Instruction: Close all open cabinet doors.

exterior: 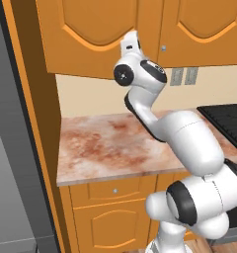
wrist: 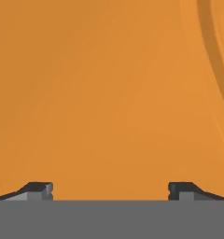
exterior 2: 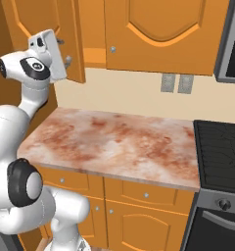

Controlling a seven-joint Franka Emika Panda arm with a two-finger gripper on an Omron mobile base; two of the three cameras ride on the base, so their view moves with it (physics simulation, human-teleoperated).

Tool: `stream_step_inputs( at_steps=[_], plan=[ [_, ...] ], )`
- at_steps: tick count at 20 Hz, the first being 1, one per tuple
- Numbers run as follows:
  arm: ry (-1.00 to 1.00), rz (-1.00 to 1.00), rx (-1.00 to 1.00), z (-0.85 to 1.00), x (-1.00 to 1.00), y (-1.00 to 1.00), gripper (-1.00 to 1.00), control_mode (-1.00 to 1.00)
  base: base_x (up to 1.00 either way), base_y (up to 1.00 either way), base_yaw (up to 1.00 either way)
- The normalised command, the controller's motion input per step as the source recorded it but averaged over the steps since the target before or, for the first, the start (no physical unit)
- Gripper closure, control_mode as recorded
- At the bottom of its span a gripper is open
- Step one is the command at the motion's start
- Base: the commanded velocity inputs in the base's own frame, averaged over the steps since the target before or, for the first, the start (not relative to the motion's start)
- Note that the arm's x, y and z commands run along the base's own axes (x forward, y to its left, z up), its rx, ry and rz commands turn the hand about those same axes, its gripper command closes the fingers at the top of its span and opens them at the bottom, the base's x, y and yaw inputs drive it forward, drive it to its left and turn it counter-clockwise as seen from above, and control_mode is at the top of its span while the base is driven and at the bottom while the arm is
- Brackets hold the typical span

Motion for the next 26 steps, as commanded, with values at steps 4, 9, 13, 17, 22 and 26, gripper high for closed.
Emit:
stream_step_inputs(
  at_steps=[4,9,13,17,22,26],
  plan=[
    [0.00,0.00,0.07,-0.04,0.37,-0.33,-1.00,-1.00,0.00,0.00,0.00],
    [0.00,0.01,0.07,-0.06,0.37,-0.26,-1.00,-1.00,0.00,0.00,0.00],
    [0.00,0.03,0.07,-0.07,0.38,-0.25,-1.00,-1.00,0.00,0.00,0.00],
    [0.00,0.04,0.07,-0.08,0.39,-0.27,-1.00,-1.00,0.00,0.00,0.00],
    [0.00,0.05,0.08,-0.10,0.44,-0.28,-1.00,-1.00,0.00,0.00,0.00],
    [0.00,0.06,0.08,-0.11,0.47,-0.27,-1.00,-1.00,0.00,0.00,0.00]
  ],
)
